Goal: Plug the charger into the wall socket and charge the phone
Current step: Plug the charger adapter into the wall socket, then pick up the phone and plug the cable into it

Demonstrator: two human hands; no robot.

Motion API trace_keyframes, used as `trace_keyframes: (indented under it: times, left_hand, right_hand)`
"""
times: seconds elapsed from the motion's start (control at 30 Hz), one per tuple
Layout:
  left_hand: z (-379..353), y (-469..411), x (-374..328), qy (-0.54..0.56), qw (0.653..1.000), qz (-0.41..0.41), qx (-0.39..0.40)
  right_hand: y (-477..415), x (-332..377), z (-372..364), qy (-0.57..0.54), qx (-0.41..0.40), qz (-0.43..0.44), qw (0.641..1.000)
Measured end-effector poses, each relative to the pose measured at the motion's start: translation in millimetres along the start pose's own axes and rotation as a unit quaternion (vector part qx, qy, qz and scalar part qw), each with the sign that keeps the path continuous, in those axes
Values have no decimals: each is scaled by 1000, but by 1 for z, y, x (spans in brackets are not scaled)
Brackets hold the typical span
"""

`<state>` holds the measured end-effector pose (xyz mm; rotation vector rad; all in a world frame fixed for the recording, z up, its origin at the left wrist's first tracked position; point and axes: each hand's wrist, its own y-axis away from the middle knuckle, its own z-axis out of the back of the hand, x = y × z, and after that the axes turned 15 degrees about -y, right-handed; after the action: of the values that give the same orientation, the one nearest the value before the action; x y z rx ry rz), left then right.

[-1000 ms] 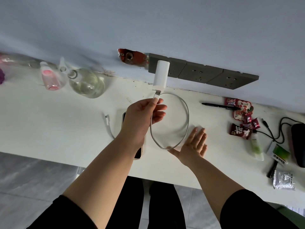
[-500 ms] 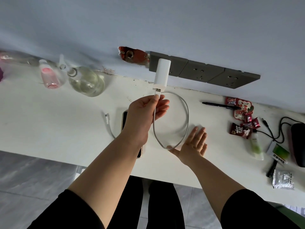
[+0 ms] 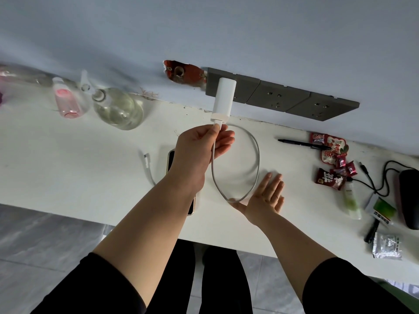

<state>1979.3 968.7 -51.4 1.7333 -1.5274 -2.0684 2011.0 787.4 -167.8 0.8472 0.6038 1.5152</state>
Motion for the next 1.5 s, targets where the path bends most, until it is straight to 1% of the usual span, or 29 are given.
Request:
trace_keyframes:
  times: [0.17,0.27,0.3,0.37,0.4,0.47,0.53,0.6,0.67,0.77,0.87,1.0,1.1,1.17,1.3,1.43,1.5]
  left_hand:
    - [1,0,3,-13,1000,-8,7]
    - [10,2,10,-65,998,0,5]
    - [16,3,16,-89,996,9,-12]
    - [30,7,33,-134,988,34,-75]
    - [38,9,43,-176,976,43,-117]
    - [51,10,65,-308,932,51,-182]
    - [58,6,87,-426,876,72,-215]
    - [55,0,102,-501,829,105,-226]
    - [48,-5,112,-536,804,120,-227]
    - [42,-13,126,-560,782,115,-247]
    - [43,-16,130,-558,778,108,-266]
    - [50,-14,128,-563,781,88,-257]
    - [61,-5,122,-548,792,91,-254]
    - [72,3,117,-529,800,93,-267]
    - [107,13,104,-510,798,97,-305]
    - [149,8,94,-511,786,115,-327]
    - [166,1,92,-514,784,121,-326]
  right_hand:
    - [0,0,1,3,3,-2,1000]
    - [2,1,2,4,10,-5,1000]
    - [2,2,2,4,10,-7,1000]
    - [3,3,3,6,12,-9,1000]
    - [4,3,4,7,12,-10,1000]
    - [4,4,4,9,11,-9,1000]
    - [4,3,3,11,8,-7,1000]
    - [3,1,2,13,5,-3,1000]
    - [1,-1,0,10,1,3,1000]
    - [-2,-3,-2,7,-4,6,1000]
    - [-4,-4,-3,6,-6,10,1000]
    - [0,-4,-4,-1,-25,24,999]
    - [9,-6,-2,-13,-52,56,997]
    - [19,-9,-6,-25,-57,84,994]
    - [56,-8,-35,-62,-5,127,990]
    - [87,19,-71,-52,42,225,972]
    - [94,42,-85,-51,50,255,964]
